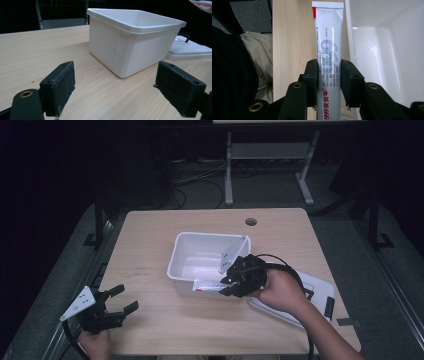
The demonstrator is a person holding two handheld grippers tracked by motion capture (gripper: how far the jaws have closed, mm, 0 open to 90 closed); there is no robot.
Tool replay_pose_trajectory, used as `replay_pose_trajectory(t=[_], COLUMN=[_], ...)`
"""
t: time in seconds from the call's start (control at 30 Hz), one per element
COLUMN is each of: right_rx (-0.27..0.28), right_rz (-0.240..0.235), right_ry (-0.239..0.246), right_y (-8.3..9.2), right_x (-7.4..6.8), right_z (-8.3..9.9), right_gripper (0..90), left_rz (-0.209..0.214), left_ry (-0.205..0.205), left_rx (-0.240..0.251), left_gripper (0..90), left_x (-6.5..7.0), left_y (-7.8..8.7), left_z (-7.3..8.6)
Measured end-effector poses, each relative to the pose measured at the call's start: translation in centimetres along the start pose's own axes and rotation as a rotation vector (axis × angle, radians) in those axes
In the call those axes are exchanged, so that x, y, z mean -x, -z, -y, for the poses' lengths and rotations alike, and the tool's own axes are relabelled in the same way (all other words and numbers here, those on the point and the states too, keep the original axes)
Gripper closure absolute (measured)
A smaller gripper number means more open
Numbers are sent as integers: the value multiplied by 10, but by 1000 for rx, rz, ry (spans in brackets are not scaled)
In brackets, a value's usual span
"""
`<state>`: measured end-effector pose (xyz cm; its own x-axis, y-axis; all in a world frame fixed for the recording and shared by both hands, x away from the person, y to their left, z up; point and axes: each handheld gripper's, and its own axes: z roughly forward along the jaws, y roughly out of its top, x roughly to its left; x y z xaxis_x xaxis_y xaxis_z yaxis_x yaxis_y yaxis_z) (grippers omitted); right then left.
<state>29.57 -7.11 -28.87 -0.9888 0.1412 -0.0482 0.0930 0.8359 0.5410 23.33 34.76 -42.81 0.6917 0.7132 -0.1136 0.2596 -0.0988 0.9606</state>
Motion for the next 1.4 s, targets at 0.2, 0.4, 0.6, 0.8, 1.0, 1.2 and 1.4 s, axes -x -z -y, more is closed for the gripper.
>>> replay_pose_trajectory(t=[0.2, 0.4, 0.6, 0.8, 1.0, 1.2, 1.4], right_rx=[2, -6, -9, -19, -25, -33, -55], right_rz=[4, 12, 17, 25, 22, 23, 22], right_ry=[1, 4, 2, -4, -21, -27, -26], right_y=[3, 6, 8, 5, 1, -5, -14], right_x=[5, 13, 20, 28, 38, 45, 49], right_z=[-4, -9, -13, -12, -9, -9, -10], right_gripper=[678, 678, 678, 678, 678, 678, 678], left_rz=[1, -5, -6, -6, -7, -8, -7], left_ry=[-3, 5, -2, 1, -2, -3, -11], left_rx=[1, 9, 7, 9, 9, 7, 4], left_gripper=[157, 157, 157, 157, 157, 157, 157], left_x=[0, -1, 0, -1, -1, 0, 1], left_y=[0, 3, 4, 5, 4, 4, 4], left_z=[0, 1, 1, 1, 1, 0, 0])
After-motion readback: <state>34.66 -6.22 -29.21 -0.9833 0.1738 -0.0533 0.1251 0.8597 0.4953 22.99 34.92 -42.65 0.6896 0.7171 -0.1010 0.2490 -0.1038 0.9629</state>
